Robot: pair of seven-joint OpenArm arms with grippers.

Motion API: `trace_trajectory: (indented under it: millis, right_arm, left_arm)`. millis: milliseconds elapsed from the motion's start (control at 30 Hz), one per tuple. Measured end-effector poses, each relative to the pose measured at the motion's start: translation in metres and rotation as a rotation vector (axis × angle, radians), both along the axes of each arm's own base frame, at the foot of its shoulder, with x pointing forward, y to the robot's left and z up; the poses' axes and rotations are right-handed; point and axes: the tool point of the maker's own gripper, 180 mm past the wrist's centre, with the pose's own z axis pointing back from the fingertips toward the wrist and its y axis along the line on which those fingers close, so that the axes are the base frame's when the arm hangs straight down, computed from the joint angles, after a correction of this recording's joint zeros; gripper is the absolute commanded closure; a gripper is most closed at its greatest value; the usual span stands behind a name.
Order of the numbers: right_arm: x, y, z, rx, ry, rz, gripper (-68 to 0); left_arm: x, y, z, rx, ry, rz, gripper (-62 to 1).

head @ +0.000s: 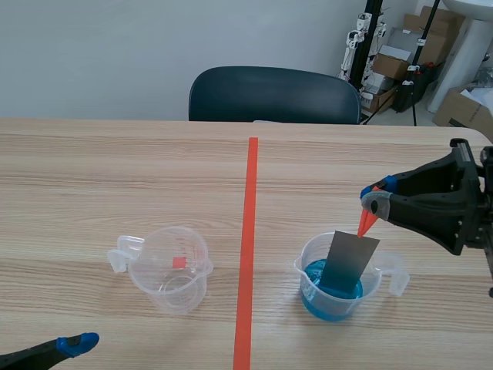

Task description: Do the redox reaction experiment. hold the plate still in the solution

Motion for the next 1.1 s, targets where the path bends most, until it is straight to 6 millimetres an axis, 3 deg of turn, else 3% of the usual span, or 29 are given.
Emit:
trace_trajectory:
  millis: [1100]
  right_arm:
    - [0.0, 0.0, 0.0, 0.0, 0.0, 0.0, -0.4]
  left_arm:
    - [0.0, 0.0, 0.0, 0.012, -0.014, 0.003, -62.3]
